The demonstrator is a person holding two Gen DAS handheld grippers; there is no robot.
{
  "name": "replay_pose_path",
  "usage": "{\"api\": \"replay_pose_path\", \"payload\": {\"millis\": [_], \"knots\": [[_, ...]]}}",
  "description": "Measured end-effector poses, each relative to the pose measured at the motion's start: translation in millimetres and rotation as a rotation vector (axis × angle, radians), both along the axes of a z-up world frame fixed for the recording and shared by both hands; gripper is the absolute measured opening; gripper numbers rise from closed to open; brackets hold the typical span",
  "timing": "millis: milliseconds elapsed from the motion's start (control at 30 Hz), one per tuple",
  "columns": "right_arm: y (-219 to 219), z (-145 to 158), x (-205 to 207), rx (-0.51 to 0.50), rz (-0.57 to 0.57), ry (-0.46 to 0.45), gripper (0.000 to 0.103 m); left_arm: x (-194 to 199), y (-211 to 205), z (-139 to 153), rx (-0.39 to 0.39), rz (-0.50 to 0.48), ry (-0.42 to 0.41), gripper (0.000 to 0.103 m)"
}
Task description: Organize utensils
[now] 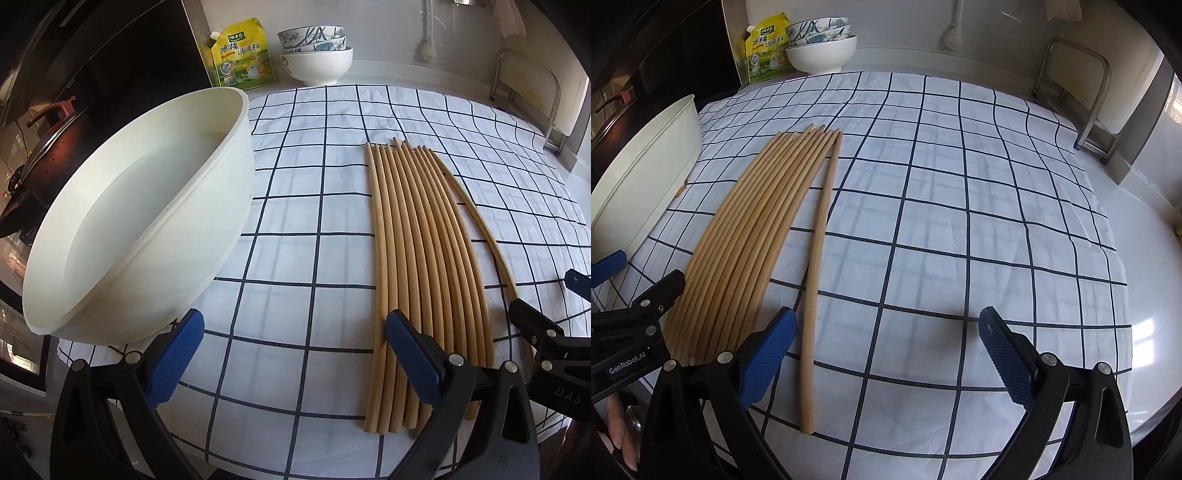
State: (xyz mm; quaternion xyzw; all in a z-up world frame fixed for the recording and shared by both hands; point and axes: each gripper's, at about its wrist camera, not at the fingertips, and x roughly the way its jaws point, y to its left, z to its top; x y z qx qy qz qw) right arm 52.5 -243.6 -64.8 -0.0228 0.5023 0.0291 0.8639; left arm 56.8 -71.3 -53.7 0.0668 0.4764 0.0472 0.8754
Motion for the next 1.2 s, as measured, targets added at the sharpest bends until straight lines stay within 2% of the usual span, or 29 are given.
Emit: {"api": "replay_pose_path", "payload": {"millis": [233,533,1000,1200], "knots": [[-2.8,0.3,-0.2,0.018,-0.006,-0.004,0.094,-3.5,0.2,-0.4,-0.013,0.000,0.012,0.097],[-4.4,0.2,-0.6,0.028,-0.010,-0.010,0.094,-4.8,0.3,-0.1,0.006,-0.002,0.017,0.098],[-3.9,1.2,-2.5,0.033,-0.015,-0.014,0.094,2.9,5.2,-1.0,-0.036,0.009,0.034,0.098],[-3.6,0.8,-2.4,0.034,-0.015,-0.015,0.094,2.9,4.3,-1.3,-0.002,0.015,0.018,0.098]]}}
